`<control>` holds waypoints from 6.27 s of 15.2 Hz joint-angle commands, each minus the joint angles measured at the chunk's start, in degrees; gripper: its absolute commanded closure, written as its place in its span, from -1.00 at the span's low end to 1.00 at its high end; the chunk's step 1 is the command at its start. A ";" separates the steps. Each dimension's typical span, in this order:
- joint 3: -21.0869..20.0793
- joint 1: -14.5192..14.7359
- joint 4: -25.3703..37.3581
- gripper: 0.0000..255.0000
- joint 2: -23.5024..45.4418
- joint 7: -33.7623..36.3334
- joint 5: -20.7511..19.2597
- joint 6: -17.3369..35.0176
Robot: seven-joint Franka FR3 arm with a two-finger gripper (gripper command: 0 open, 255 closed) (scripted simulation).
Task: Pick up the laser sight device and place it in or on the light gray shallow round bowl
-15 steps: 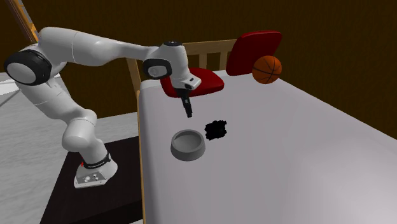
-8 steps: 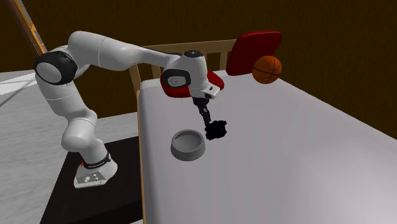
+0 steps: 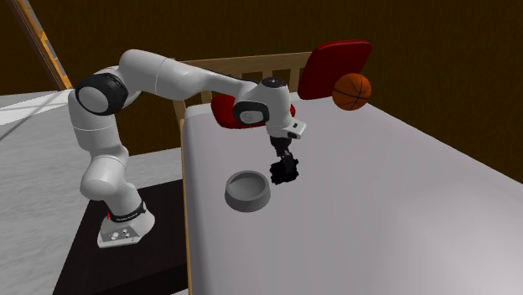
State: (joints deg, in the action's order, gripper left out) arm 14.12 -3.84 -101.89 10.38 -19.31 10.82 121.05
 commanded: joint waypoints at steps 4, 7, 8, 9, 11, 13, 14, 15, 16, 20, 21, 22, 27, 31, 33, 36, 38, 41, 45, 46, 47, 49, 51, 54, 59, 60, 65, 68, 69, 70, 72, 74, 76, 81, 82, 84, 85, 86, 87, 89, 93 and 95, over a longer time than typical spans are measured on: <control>-0.26 0.02 -1.05 -1.00 1.86 -0.48 0.76 2.87; -0.26 0.02 -1.05 -1.00 1.86 -0.48 0.75 2.87; -0.26 0.02 -1.05 -1.00 1.86 -0.48 0.75 2.87; -0.26 0.02 -1.05 -1.00 1.86 -0.48 0.75 2.87; -0.26 0.02 -1.03 -1.00 1.86 -0.48 0.75 2.85; -0.26 0.02 -1.03 1.00 1.86 -0.48 0.75 2.85; -0.26 0.02 -1.03 1.00 1.86 -0.48 0.75 2.85; -0.26 0.02 -1.03 1.00 1.86 -0.47 0.75 2.85; -0.26 0.03 -1.03 1.00 1.86 -0.47 0.75 2.85; -0.26 0.02 -1.05 1.00 1.83 -0.48 0.75 2.84; -0.26 0.02 -1.05 1.00 1.86 -0.48 0.75 2.87; -0.22 0.03 -0.56 1.00 1.64 -0.33 0.61 2.18; -0.08 0.04 2.16 1.00 0.76 0.37 0.02 -1.34; 0.02 0.02 4.59 1.00 0.27 0.87 -0.36 -4.22; 0.06 -0.01 5.90 1.00 0.09 1.10 -0.51 -5.68; 0.12 -0.05 7.99 1.00 -0.07 1.42 -0.71 -7.91; 0.16 -0.10 9.47 1.00 -0.11 1.63 -0.80 -9.42; 0.21 -0.18 11.83 1.00 -0.06 1.91 -0.91 -11.72; 0.27 -0.30 14.69 1.00 0.13 2.21 -0.97 -14.37; 0.45 -0.26 11.84 1.00 -2.24 1.95 -1.48 -13.86; 0.63 -0.26 9.13 1.00 -4.58 1.71 -2.00 -13.44; 0.95 -0.37 4.11 1.00 -9.11 1.28 -3.08 -12.85; 1.24 -0.64 -0.45 1.00 -13.50 0.88 -4.18 -12.57; 1.62 -1.31 -6.55 1.00 -19.89 0.29 -5.85 -12.70; 2.07 -2.48 -14.22 1.00 -27.09 -0.62 -7.76 -12.08; 2.09 -2.49 -15.02 1.00 -27.11 -0.70 -7.75 -11.32; 2.23 -2.55 -18.80 1.00 -27.06 -1.13 -7.66 -7.50; 2.34 -2.57 -20.93 1.00 -26.87 -1.42 -7.56 -5.21; 2.38 -2.57 -21.62 1.00 -26.78 -1.53 -7.51 -4.44; 2.43 -2.57 -22.29 1.00 -26.68 -1.64 -7.46 -3.67; 2.52 -2.57 -23.61 1.00 -26.44 -1.87 -7.35 -2.13; 2.62 -2.56 -24.87 1.00 -26.14 -2.12 -7.21 -0.59; 2.63 -2.56 -25.05 1.00 -26.10 -2.15 -7.19 -0.38; 2.63 -2.56 -25.04 1.00 -26.09 -2.15 -7.19 -0.38; 2.63 -2.56 -25.04 1.00 -26.09 -2.15 -7.19 -0.38; 2.63 -2.55 -25.05 -1.00 -26.09 -2.15 -7.19 -0.37; 2.63 -2.56 -25.05 -1.00 -26.10 -2.15 -7.19 -0.38; 2.63 -2.56 -25.05 -1.00 -26.10 -2.15 -7.19 -0.38; 2.63 -2.56 -25.05 -1.00 -26.10 -2.15 -7.19 -0.38; 2.58 -2.67 -23.83 -1.00 -26.83 -1.96 -7.47 -2.30; 2.49 -2.94 -20.04 -1.00 -28.44 -1.54 -8.06 -7.65; 2.49 -2.94 -20.04 -1.00 -28.45 -1.54 -8.06 -7.65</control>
State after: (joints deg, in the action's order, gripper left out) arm 16.61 -6.78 -122.19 -18.09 -20.88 2.77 113.69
